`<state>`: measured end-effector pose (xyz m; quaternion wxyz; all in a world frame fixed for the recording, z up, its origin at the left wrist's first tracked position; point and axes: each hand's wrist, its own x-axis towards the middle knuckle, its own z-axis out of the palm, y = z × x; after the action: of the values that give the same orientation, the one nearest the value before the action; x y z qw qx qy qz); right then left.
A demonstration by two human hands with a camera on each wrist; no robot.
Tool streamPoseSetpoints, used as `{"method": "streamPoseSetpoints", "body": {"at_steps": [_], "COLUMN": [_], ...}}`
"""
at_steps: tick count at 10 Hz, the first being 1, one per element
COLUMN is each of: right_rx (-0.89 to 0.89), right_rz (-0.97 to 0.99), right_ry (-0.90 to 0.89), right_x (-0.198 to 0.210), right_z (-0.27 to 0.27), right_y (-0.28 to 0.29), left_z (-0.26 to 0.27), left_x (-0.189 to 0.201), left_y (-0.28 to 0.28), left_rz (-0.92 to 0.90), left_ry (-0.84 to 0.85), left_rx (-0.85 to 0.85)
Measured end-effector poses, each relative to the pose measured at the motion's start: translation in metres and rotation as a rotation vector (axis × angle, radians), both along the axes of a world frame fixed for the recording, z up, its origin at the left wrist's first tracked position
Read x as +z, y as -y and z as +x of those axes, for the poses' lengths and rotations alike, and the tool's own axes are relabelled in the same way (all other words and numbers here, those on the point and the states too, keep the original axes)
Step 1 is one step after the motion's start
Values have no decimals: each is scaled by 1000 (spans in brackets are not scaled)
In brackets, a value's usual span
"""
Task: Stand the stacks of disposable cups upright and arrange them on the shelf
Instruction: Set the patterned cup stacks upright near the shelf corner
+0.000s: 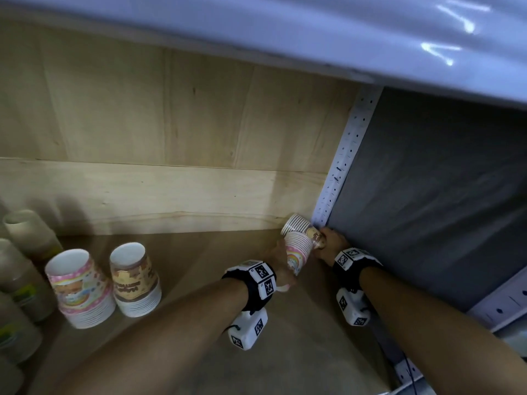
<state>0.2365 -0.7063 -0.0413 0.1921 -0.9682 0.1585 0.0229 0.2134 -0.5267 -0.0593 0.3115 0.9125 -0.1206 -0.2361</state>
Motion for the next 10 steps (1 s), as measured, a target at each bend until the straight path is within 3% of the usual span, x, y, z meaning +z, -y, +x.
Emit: {"method": "streamPoseSetpoints", "body": {"at_steps": [1,3,5,6,10], "right_rx": [-26,-74,-62,-41,216], "right_rz": [-1,-34,-32,-74,-61], "right_ry": [-2,-4,106,174,32], "right_x": [0,16,41,56,85], "right_z": [-3,-6,-5,-4,-12], "right_y": [-3,-18,-33,-45,-70], "left_z": [-7,-15,-9,-9,-1], "left_x": [15,64,101,111,123], "left_y": [-9,-30,-47,-53,-65], "left_rz": [79,11,141,137,153], "left_ry": [39,122,321,341,411], "left_rx": [-104,-25,46,49,26]}}
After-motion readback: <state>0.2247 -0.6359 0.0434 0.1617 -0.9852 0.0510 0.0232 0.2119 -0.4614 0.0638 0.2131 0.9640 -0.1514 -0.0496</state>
